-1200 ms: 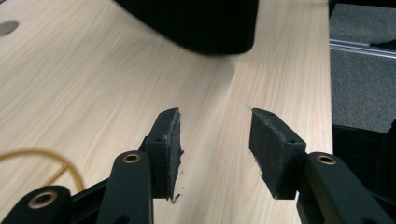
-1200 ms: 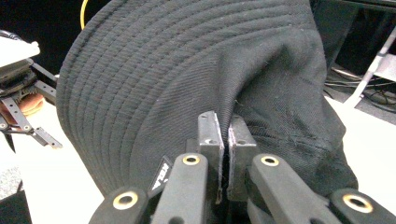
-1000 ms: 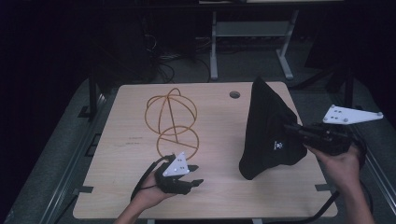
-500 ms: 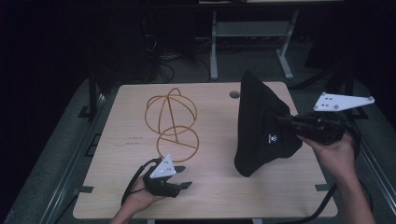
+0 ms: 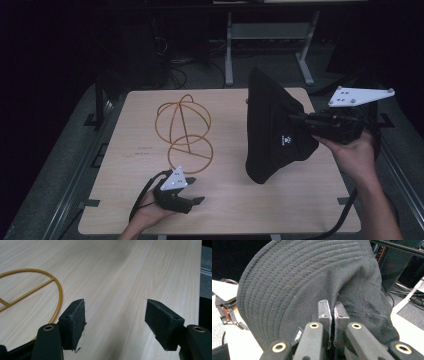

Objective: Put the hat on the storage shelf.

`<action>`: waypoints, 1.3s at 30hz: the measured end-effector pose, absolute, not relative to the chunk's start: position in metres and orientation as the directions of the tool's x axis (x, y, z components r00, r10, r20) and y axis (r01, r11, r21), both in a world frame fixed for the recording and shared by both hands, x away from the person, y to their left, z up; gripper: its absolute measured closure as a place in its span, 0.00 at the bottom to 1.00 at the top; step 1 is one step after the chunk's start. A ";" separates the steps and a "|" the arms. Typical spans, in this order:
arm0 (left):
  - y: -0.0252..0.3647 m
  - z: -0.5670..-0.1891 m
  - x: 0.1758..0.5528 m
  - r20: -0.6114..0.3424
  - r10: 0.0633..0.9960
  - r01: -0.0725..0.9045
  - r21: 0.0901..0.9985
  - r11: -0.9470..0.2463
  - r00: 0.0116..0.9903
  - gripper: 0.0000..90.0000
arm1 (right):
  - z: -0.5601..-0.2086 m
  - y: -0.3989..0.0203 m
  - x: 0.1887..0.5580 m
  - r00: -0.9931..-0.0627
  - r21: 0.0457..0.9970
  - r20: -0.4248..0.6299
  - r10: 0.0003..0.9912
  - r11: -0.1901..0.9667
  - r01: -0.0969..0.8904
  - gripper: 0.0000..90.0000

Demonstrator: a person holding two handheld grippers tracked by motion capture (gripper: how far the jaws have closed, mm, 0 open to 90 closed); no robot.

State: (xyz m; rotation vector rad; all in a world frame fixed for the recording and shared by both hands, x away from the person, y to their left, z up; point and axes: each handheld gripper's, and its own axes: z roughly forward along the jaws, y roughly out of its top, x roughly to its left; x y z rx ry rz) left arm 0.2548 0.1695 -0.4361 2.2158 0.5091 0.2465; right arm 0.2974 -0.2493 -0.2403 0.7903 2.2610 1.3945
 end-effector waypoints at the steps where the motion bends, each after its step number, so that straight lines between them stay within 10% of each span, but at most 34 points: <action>1: 0.170 -0.436 0.255 0.005 0.441 0.278 0.771 -0.573 0.897 0.35 | -0.238 -0.248 0.298 -0.777 0.897 -0.019 0.630 0.355 0.265 0.97; 39: 0.174 -0.440 0.257 0.011 0.434 0.270 0.767 -0.581 0.901 0.34 | -0.185 -0.157 0.347 -0.850 0.881 -0.064 0.523 0.430 0.198 0.97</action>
